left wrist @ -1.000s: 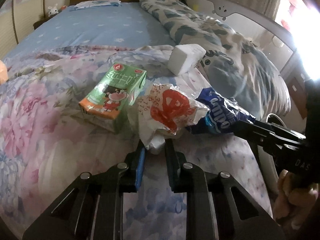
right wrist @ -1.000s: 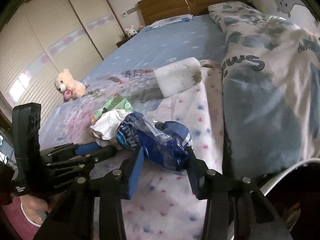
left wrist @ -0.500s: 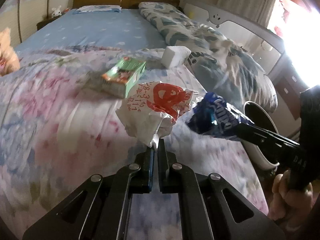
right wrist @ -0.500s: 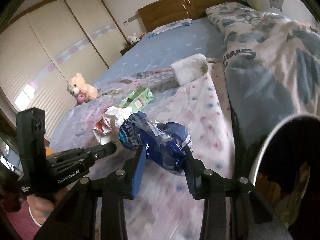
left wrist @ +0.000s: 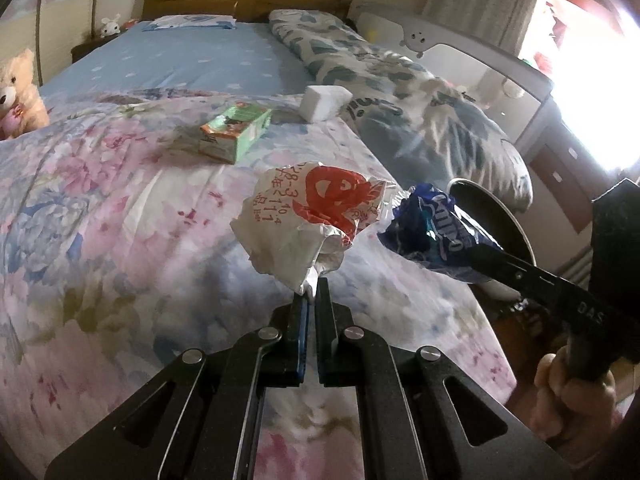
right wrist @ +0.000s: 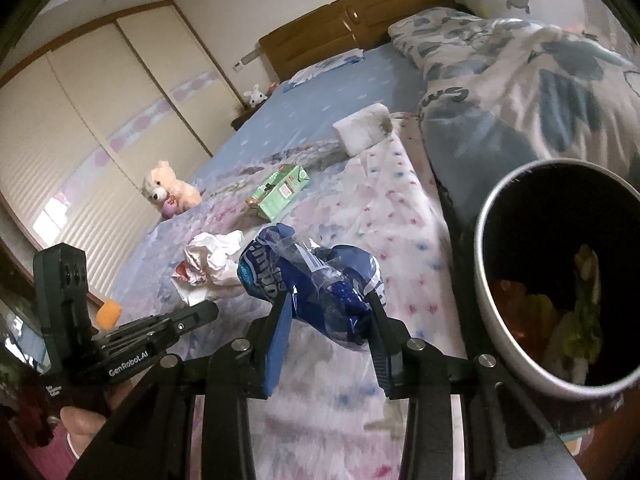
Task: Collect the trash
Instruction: 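Carry the white plastic bag and blue wrapper over the bin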
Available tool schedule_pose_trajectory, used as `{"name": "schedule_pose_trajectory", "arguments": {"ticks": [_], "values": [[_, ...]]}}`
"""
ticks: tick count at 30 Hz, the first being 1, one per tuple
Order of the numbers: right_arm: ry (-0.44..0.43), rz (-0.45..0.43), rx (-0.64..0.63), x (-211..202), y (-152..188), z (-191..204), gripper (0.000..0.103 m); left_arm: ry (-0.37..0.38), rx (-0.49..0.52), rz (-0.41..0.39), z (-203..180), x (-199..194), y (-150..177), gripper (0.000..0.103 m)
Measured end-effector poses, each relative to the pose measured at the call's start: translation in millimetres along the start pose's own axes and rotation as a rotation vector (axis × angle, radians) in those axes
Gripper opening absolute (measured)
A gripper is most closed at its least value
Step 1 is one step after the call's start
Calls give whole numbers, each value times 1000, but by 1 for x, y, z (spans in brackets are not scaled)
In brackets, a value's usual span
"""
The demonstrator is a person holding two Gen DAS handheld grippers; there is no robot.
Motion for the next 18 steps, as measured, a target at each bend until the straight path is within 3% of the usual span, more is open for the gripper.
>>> {"name": "schedule_pose_trajectory", "arguments": {"ticks": [18], "values": [[53,-113,78,-62,20,-22,37,57,118,-17,-64,-22,17,3]]}}
Point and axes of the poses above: each gripper's, at about its wrist camera, not at the fingertips, and x roughly the way its jaws point, z to its left, y to its underside, the point moved 10 cm from there along x, roughly the way its jaws point, and after that the axes turned 11 degrees about -y, right-handed, at the moved point
